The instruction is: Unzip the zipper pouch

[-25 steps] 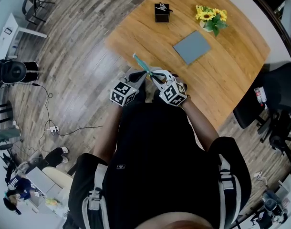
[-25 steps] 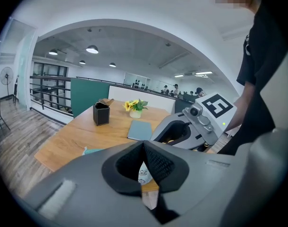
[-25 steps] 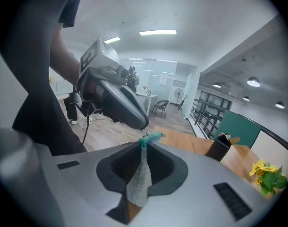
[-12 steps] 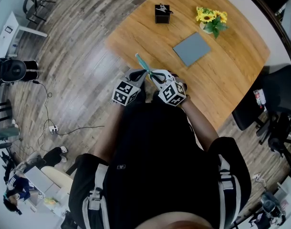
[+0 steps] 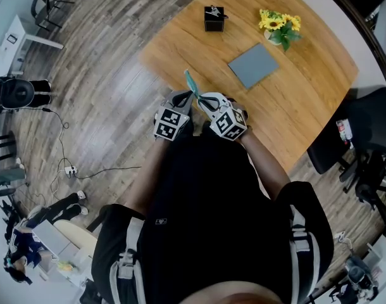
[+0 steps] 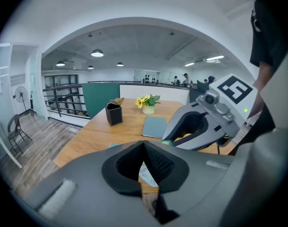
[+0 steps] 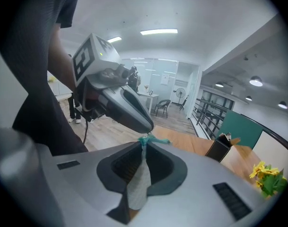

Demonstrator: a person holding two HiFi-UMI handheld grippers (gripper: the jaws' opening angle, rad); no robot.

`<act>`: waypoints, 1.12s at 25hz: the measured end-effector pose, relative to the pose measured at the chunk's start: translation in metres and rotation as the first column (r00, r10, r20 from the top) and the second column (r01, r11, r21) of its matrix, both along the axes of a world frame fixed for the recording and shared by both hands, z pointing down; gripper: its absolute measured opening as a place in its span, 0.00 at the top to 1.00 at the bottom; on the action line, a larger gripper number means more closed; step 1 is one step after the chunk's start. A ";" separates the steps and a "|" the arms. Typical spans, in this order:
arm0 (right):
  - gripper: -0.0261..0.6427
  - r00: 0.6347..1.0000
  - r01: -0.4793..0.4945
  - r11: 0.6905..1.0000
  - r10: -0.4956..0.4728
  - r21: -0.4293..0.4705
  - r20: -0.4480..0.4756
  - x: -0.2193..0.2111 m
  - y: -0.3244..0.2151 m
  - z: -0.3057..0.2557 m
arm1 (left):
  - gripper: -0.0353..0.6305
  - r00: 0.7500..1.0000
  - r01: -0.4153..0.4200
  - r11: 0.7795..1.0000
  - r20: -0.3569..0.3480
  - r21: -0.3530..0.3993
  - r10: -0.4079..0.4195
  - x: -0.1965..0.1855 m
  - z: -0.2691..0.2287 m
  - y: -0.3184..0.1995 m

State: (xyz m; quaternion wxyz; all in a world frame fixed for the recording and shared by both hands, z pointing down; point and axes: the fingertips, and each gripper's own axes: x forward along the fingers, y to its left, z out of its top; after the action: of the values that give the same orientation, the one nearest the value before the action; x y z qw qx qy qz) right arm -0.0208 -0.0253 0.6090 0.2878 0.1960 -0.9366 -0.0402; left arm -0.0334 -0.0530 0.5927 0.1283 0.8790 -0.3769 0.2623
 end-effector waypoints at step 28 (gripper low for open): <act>0.91 0.999 0.037 0.999 -0.037 0.009 0.001 -0.008 0.017 -0.006 | 0.94 0.999 0.024 0.998 -0.043 -0.050 -0.027 -0.027 0.011 -0.002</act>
State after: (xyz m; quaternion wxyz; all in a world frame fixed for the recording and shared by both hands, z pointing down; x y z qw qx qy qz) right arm -0.0284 -0.0087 0.6030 0.2857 0.1798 -0.9400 -0.0498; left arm -0.0605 -0.0552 0.6041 0.1614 0.8762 -0.3786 0.2506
